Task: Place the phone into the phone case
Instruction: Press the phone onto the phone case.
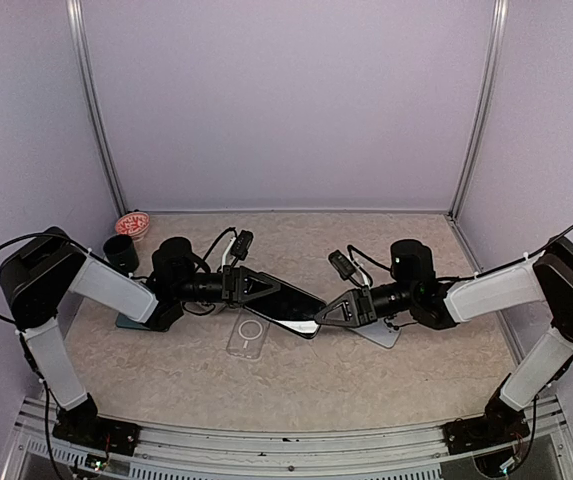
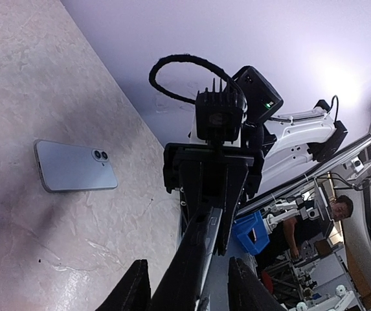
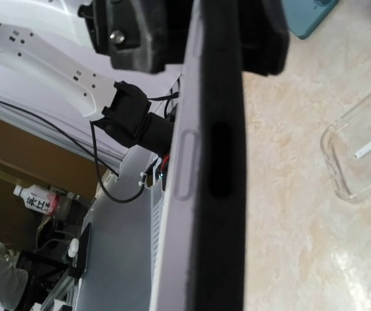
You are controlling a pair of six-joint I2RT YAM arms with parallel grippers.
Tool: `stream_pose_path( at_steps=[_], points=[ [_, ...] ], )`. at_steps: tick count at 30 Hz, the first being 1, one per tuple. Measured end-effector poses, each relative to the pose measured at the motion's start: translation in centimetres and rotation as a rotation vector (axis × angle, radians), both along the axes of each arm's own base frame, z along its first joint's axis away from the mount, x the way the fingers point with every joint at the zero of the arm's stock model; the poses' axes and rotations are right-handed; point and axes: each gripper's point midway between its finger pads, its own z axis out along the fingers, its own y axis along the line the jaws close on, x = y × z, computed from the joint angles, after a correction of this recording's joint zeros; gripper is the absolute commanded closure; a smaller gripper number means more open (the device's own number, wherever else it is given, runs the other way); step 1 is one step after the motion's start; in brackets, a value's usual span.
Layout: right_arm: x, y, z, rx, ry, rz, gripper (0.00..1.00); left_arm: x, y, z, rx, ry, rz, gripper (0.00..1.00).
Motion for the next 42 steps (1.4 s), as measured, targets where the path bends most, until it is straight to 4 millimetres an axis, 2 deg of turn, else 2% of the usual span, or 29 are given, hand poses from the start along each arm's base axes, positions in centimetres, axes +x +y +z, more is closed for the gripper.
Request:
stream_pose_path(
  at_steps=[6, 12, 17, 20, 26, 29, 35, 42],
  points=[
    [0.5, -0.4, -0.2, -0.01, 0.028, -0.018, 0.98, 0.3, 0.2, -0.1, 0.003, -0.005, 0.01, 0.61],
    [0.7, -0.6, -0.1, -0.01, 0.046, -0.021, 0.96, 0.4, 0.2, -0.3, 0.006, -0.007, 0.01, 0.83],
    [0.8, -0.8, -0.3, -0.016, 0.067, -0.026, 0.92, 0.1, 0.2, 0.2, -0.013, -0.03, -0.01, 0.9],
    [0.7, -0.8, -0.3, -0.013, 0.063, -0.019, 0.84, 0.0, 0.2, 0.3, -0.02, -0.032, -0.015, 0.94],
    [0.6, -0.9, -0.3, -0.013, 0.042, -0.01, 0.64, -0.2, 0.1, 0.2, -0.03, -0.017, -0.024, 0.98],
    [0.4, -1.1, 0.3, -0.003, 0.013, -0.004, 0.58, -0.1, 0.1, 0.0, -0.038, -0.008, -0.026, 0.99],
    [0.0, -1.2, 1.1, 0.017, -0.013, 0.021, 0.59, -0.3, 0.1, 0.4, -0.066, -0.005, -0.041, 1.0],
    [-0.5, -1.3, 1.5, 0.031, -0.041, 0.043, 0.69, -0.5, 0.1, 0.7, -0.08, -0.011, -0.055, 1.0]
  ],
)
